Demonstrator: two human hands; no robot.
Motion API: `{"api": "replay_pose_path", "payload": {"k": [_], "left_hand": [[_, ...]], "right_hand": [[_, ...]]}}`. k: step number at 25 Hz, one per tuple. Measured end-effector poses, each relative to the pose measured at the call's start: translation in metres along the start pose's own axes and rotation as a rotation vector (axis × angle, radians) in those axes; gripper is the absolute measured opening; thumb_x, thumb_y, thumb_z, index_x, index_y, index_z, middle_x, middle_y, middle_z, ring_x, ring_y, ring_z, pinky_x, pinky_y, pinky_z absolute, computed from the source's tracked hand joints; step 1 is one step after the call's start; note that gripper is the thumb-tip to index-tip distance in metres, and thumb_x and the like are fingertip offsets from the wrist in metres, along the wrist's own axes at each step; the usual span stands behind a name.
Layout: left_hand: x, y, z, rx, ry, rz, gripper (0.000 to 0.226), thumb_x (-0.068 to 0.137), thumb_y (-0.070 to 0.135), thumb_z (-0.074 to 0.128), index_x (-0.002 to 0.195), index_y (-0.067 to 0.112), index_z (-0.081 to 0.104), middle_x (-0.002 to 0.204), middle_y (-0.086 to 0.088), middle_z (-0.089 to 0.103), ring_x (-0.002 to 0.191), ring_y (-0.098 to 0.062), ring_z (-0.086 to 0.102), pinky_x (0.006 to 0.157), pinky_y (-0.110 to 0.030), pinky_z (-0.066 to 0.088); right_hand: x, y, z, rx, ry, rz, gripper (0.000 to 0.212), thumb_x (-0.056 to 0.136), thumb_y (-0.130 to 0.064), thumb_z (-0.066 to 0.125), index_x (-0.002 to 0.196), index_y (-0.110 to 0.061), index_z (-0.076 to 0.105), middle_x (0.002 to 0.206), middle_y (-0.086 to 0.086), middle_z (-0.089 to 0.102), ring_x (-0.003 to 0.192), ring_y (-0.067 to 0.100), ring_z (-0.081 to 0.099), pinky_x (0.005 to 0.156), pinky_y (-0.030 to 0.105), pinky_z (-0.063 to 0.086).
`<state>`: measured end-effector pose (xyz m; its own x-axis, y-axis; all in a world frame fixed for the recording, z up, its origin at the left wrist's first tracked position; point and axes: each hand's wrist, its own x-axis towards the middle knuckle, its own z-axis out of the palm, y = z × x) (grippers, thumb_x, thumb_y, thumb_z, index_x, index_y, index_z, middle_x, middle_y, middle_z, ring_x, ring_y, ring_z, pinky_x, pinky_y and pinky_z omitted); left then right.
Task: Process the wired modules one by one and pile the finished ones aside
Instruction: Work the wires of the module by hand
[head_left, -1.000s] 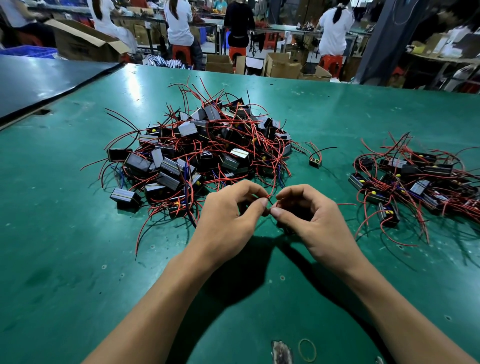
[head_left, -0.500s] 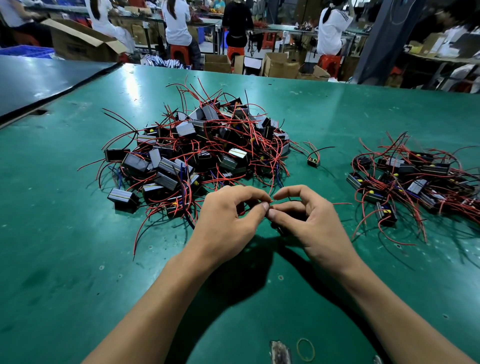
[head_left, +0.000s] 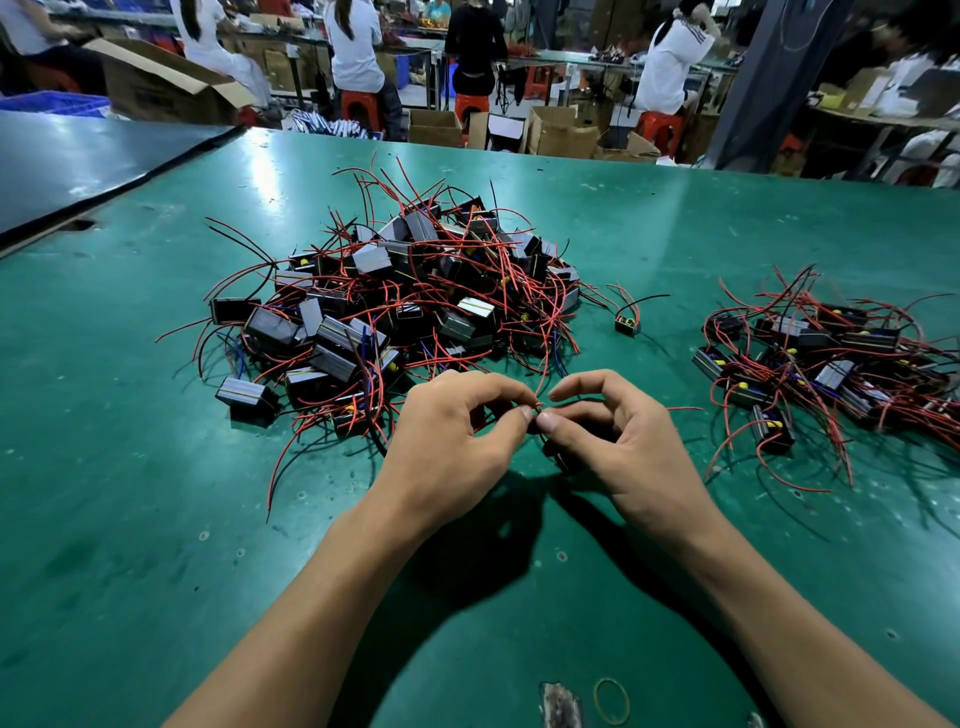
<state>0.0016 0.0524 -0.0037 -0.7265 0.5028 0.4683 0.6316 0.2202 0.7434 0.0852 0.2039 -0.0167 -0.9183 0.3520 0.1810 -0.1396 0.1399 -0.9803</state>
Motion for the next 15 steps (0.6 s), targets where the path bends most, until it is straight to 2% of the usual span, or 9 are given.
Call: {"api": "replay_pose_path", "payload": {"k": [8,12,15], "left_hand": [[-0.001,-0.0003,0.0004,-0.007,-0.027,-0.014,0.009,0.085,0.015,0.073,0.089,0.021,0.078,0.078,0.02,0.066,0.078,0.002,0.055,0.073,-0.018,0.043],[0.0002,0.002,0.0013,-0.076,-0.055,-0.04,0.003,0.085,0.015,0.074,0.084,0.017,0.076,0.073,0.011,0.068,0.066,0.001,0.054,0.065,-0.012,0.04],[0.0027,0.0022,0.0015,-0.101,-0.094,-0.07,0.006,0.087,0.015,0.071,0.082,0.017,0.075,0.069,0.009,0.066,0.061,-0.001,0.052,0.061,-0.014,0.041]], "right_hand": [[-0.0005,0.0004,-0.002,-0.013,0.001,0.006,0.019,0.089,-0.009,0.073,0.1,-0.019,0.061,0.084,0.006,0.077,0.069,0.011,0.066,0.066,0.02,0.052],[-0.0003,-0.0009,-0.0021,-0.011,0.012,0.006,0.018,0.088,-0.009,0.074,0.099,-0.018,0.063,0.083,0.007,0.077,0.068,0.011,0.065,0.064,0.02,0.052],[-0.0009,-0.0009,-0.0023,-0.03,0.003,-0.006,0.015,0.087,-0.007,0.074,0.098,-0.016,0.068,0.084,0.005,0.077,0.07,0.01,0.069,0.066,0.019,0.053]]}}
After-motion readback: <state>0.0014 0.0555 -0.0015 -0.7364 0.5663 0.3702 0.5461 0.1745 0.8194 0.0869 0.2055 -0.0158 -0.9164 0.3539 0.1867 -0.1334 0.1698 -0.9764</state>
